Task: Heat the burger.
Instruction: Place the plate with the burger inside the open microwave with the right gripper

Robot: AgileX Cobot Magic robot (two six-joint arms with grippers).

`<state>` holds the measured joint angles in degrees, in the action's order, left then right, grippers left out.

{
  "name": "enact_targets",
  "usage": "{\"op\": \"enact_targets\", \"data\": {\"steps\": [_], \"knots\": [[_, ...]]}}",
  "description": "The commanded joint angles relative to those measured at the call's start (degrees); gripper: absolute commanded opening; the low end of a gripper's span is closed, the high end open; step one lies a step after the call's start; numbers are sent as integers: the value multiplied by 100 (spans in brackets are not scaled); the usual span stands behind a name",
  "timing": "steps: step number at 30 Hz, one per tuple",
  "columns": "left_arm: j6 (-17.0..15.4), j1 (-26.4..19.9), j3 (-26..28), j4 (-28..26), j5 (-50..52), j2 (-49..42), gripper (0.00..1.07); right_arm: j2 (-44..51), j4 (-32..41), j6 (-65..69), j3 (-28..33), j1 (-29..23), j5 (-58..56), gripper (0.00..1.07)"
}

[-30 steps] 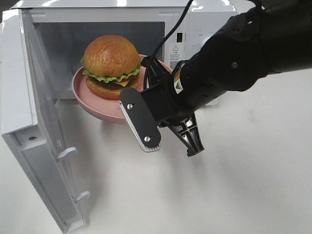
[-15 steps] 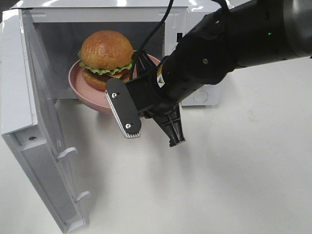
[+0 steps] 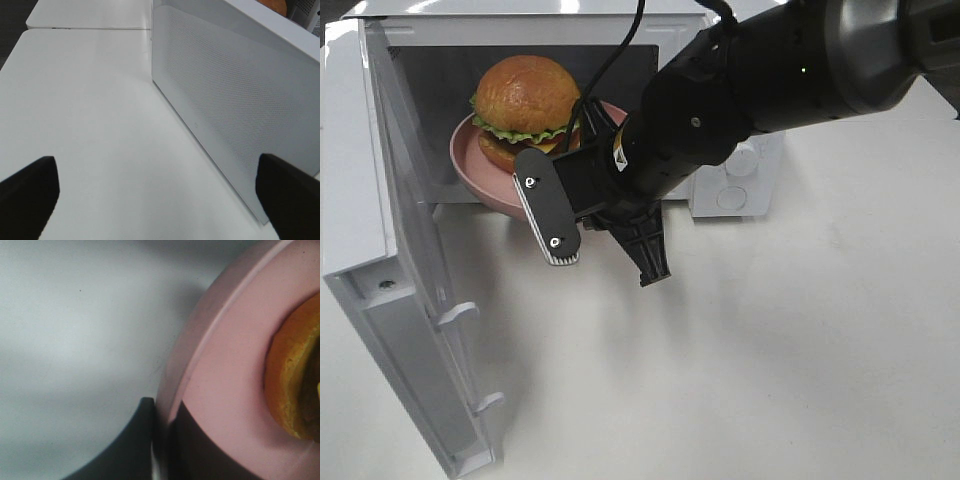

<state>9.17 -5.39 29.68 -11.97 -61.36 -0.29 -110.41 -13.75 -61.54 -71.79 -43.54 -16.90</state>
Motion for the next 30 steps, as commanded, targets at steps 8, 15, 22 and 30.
{"op": "enact_targets", "data": {"steps": [8, 15, 22, 30], "knots": [[-29, -17, -11, -52, -11, -92, 100, -321, -218, 315, -619, 17, 29, 0], [-29, -17, -11, -52, -11, -92, 100, -653, -378, 579, -1083, 17, -138, 0], [-29, -17, -11, -52, -11, -92, 100, -1026, -395, 722, -1730, 17, -401, 0], [-29, -17, -11, -52, -11, -92, 100, -1409, -533, 882, -2412, 17, -561, 0]]}}
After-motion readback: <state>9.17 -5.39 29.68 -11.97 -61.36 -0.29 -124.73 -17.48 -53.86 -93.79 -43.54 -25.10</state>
